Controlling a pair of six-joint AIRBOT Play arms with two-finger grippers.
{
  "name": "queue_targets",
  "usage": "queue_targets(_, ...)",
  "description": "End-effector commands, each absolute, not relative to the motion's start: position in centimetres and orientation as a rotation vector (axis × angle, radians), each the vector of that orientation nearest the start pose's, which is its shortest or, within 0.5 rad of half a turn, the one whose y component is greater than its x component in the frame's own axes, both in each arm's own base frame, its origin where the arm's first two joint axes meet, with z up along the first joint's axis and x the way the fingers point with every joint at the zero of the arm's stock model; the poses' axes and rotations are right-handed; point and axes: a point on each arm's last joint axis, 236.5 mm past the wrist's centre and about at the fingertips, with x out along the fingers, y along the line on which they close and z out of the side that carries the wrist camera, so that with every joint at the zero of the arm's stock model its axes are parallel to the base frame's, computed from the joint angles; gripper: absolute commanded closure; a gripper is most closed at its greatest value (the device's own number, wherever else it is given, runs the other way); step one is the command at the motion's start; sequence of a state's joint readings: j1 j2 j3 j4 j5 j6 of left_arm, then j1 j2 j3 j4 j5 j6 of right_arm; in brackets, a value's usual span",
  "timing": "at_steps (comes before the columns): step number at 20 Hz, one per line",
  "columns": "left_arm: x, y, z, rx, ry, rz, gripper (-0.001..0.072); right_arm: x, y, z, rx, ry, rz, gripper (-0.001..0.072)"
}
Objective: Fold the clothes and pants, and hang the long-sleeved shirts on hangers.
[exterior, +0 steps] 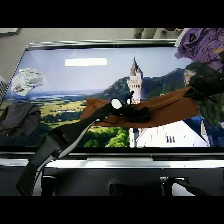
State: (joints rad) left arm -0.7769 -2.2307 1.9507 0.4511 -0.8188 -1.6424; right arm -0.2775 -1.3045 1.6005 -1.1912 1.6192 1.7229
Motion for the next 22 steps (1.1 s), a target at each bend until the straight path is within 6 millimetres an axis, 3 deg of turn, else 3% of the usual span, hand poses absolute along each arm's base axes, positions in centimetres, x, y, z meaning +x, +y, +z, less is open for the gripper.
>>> queue_targets(1,34.9,-58.1,-5.8,-0.784,1.421,-0.907,0.0690,37.4,-1.8,14.1,0.543,1.257,-0.012,0.0685)
queue_targets(4,36.3,-55.5,-5.1,-0.763,1.450,-0.930,0.0691,38.0,-3.1,13.9,0.512,1.227,-0.062,0.0685)
queue_targets(6,37.4,-52.2,-4.4,-0.690,1.471,-0.964,0.0691,38.7,-3.2,13.9,0.517,1.206,-0.064,0.0685)
queue_targets(8,39.2,-47.5,-3.9,-0.555,1.475,-0.932,0.0691,39.6,-1.8,13.8,0.575,1.201,-0.006,0.0685)
queue_targets(11,42.8,-39.4,-1.3,-0.385,1.427,-0.828,0.0691,41.9,1.9,14.1,0.681,1.169,0.098,0.0685)
queue_targets(13,45.1,-33.7,1.0,-0.330,1.392,-0.726,0.0691,42.8,5.3,13.9,0.661,1.166,0.148,0.0685)
queue_targets(17,47.7,-23.4,6.3,-0.259,1.301,-0.542,0.0691,43.5,14.6,12.7,0.634,1.197,0.255,0.0685)
queue_targets(22,49.2,-13.9,13.4,-0.272,1.132,-0.377,0.0690,43.4,25.8,10.5,0.657,1.213,0.354,0.0685)
